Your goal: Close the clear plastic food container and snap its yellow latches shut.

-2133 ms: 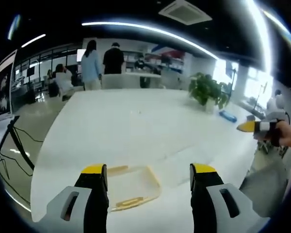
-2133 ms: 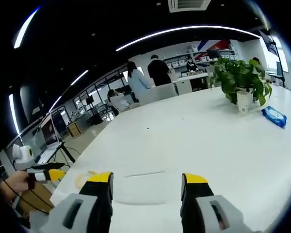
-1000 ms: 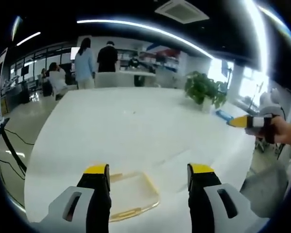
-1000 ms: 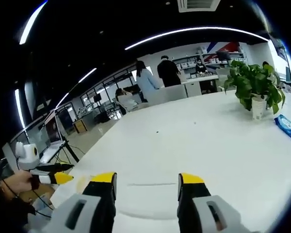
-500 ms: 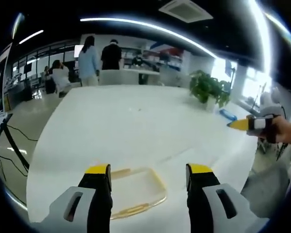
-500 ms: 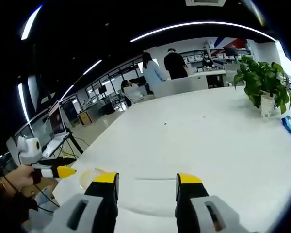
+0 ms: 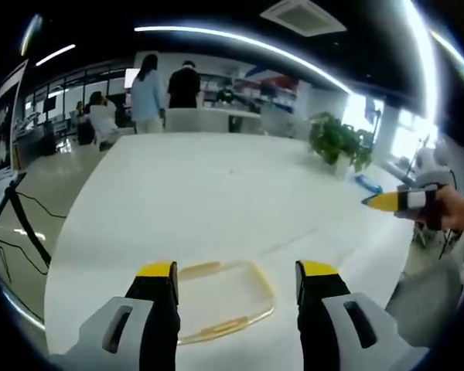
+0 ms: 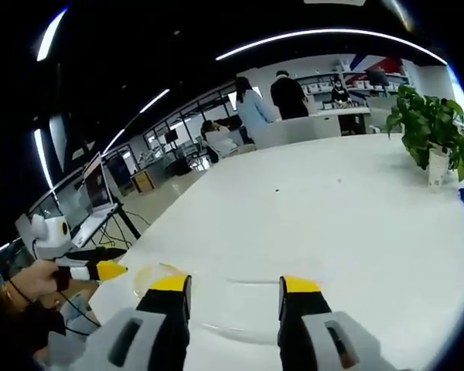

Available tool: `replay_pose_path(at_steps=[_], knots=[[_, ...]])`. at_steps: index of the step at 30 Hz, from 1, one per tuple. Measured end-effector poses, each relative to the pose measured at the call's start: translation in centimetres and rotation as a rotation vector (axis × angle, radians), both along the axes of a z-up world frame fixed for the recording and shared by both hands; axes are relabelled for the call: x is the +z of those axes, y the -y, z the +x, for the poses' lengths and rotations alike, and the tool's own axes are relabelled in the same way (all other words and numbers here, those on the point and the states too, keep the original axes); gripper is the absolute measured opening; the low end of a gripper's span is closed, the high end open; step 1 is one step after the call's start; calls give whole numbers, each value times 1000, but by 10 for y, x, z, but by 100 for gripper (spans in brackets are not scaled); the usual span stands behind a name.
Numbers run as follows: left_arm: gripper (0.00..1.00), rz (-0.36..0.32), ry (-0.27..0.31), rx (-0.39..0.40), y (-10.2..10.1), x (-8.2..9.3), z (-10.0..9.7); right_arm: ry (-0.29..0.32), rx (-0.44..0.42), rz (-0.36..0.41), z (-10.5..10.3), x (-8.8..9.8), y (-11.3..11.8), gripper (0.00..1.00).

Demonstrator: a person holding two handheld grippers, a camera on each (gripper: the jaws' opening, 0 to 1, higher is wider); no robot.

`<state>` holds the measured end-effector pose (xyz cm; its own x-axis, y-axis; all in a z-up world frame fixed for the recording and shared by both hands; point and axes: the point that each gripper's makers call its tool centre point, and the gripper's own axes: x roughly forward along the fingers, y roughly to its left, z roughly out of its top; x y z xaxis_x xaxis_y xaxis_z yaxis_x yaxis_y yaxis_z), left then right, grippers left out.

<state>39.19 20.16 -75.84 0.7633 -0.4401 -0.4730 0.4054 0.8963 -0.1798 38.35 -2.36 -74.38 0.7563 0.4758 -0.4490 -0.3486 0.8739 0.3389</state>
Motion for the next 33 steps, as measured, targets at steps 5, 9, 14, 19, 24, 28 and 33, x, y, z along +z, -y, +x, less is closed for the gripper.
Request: replay_pose_path(at_steps=[5, 9, 14, 19, 24, 28, 33], knots=[[60, 1, -3, 11, -7, -2, 0, -7, 6, -1, 1, -3, -5, 43], [58, 16, -1, 38, -16, -4, 0, -12, 22, -3, 1, -5, -13, 43], [58, 12, -5, 54, -23, -6, 0, -19, 42, -4, 1, -7, -22, 43], [58, 14, -9, 62, -28, -8, 0, -28, 70, -11, 0, -10, -31, 43], [58, 18, -14, 73, -36, -10, 0, -32, 93, -13, 1, -11, -39, 43], [58, 20, -18, 89, -43, -12, -1, -36, 111, -15, 3, -12, -46, 43], [57, 22, -23, 96, -46, -15, -2, -39, 136, -17, 4, -13, -56, 43]])
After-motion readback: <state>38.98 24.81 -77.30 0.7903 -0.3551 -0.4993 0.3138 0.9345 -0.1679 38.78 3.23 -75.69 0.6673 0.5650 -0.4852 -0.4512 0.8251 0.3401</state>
